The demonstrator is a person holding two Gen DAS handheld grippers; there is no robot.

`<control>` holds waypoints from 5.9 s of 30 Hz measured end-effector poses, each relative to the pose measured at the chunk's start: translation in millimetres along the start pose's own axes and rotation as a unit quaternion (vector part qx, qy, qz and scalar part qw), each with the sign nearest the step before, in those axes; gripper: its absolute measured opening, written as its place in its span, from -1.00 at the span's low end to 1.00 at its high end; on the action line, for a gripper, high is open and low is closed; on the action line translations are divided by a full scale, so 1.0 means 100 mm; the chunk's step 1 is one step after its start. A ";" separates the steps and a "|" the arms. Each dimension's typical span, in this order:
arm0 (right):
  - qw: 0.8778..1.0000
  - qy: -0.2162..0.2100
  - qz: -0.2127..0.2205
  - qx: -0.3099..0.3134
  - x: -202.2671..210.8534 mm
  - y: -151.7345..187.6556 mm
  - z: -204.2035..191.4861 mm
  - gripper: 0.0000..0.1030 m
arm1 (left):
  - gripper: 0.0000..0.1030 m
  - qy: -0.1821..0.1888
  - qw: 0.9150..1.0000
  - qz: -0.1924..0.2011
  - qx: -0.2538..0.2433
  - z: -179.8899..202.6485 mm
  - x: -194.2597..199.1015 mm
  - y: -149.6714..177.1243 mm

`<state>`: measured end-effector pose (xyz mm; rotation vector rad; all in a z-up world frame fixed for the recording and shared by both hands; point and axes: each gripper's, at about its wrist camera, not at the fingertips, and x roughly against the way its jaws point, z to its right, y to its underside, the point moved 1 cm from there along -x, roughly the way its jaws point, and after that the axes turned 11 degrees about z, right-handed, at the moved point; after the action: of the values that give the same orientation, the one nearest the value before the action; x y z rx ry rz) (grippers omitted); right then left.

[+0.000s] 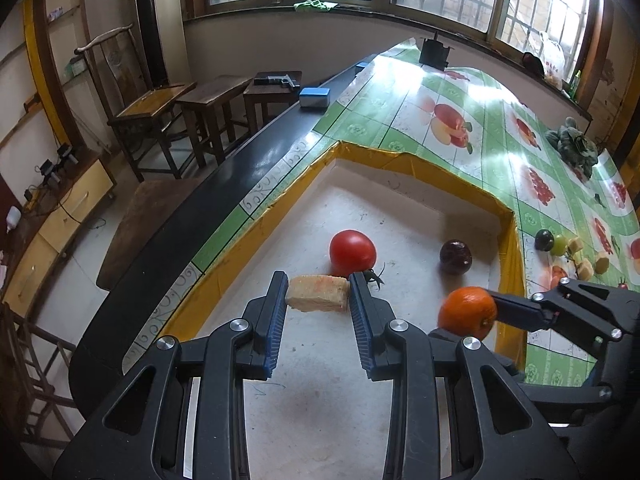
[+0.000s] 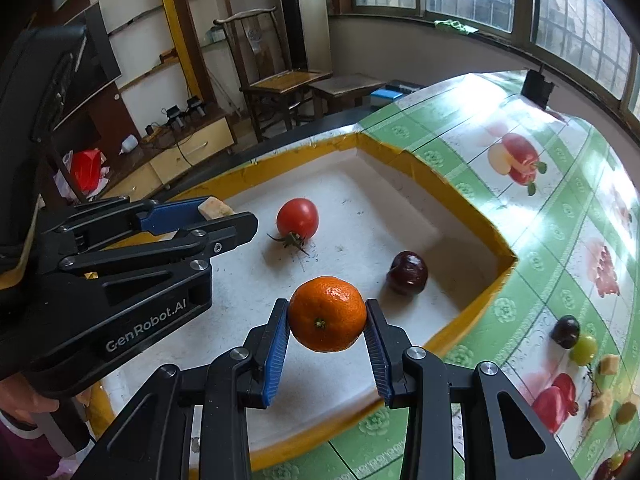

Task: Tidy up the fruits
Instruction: 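Carry the bread cube and mandarin into the tray and open both tools, then withdraw both open tools from the tray back to the table fruits, then close the left tool on a black plum while the right tool closes on a bread cube, then carry the black plum and bread cube over the tray and open both tools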

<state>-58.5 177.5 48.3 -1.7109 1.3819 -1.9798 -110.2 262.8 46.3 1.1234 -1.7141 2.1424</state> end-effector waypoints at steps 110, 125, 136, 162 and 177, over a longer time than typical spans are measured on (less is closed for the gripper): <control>0.983 0.127 0.009 -0.130 1.11 1.12 2.43 -0.49 | 0.12 0.181 0.951 -0.068 -0.240 2.44 -0.92 -0.14; 0.983 0.134 0.017 -0.126 1.16 1.08 2.37 -0.50 | -0.51 0.200 0.952 -0.052 -0.228 2.44 -0.70 -0.04; 0.984 0.121 0.044 -0.126 1.35 1.02 1.98 -0.50 | -0.51 0.185 0.968 -0.017 -0.169 2.11 -0.14 0.01; 0.994 0.063 0.064 -0.057 1.31 0.60 0.67 -0.50 | -0.51 0.087 0.988 0.054 -0.114 0.97 0.54 0.01; 0.998 0.025 0.052 0.001 0.90 0.20 0.14 -0.50 | -0.51 0.035 0.997 0.052 -0.052 0.12 0.45 -0.10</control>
<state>-83.2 100.1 94.1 -1.5638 1.4536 -1.9800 -130.7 241.8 83.8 0.9394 -1.8669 2.0956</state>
